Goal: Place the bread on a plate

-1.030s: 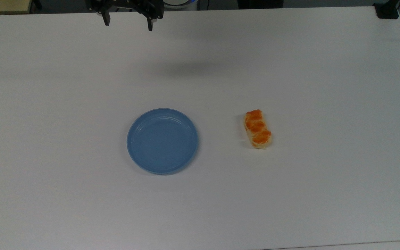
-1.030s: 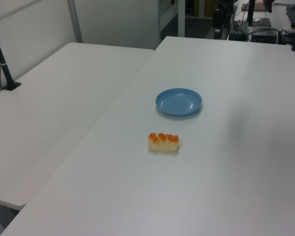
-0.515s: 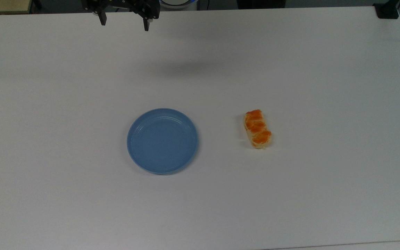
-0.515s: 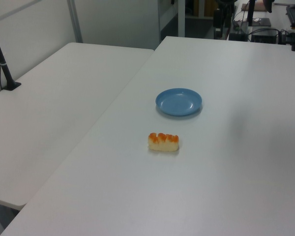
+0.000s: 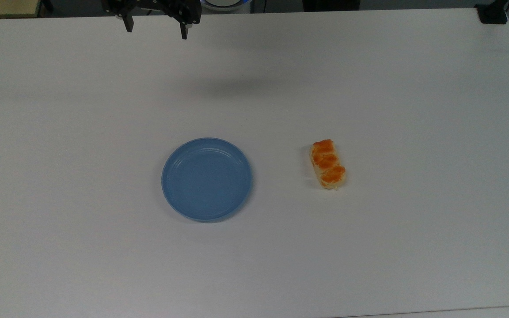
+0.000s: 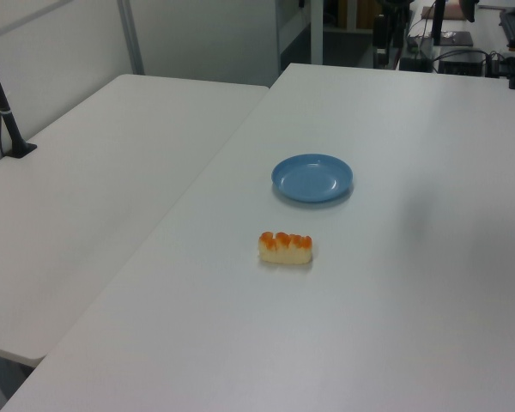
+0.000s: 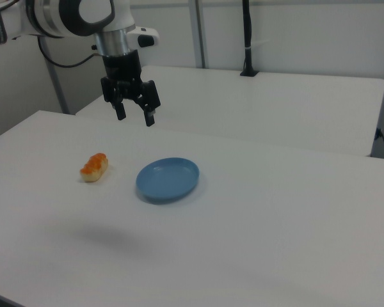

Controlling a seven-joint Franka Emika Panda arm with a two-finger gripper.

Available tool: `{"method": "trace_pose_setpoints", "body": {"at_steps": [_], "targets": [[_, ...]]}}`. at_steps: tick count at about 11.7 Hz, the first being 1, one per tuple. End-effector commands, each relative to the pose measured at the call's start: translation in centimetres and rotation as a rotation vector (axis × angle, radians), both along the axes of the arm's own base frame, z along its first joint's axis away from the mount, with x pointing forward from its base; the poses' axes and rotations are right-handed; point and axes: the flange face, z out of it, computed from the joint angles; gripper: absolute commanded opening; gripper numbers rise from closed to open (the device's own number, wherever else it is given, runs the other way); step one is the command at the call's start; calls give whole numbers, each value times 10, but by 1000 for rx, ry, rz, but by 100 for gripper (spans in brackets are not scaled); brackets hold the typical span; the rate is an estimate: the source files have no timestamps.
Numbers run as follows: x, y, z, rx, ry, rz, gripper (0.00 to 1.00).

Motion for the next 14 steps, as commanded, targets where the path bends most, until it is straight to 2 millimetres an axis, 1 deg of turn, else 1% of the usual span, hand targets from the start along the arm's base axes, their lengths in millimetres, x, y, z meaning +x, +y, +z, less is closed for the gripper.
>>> {"method": "trace_pose_setpoints", "body": {"at_steps": [1, 3, 4, 5, 6, 8, 12, 14], "targets": [[0, 4, 0, 9, -20, 33, 100], [3, 8, -2, 16, -25, 38, 100], [8, 24, -5, 28, -39, 62, 100], [13, 42, -13, 50, -40, 85, 100], [19, 58, -26, 64, -32, 107, 100], [33, 94, -44, 105, -51, 154, 100], [55, 181, -95, 157, -66, 235, 100], [61, 215, -120, 153, -71, 278, 100]]}}
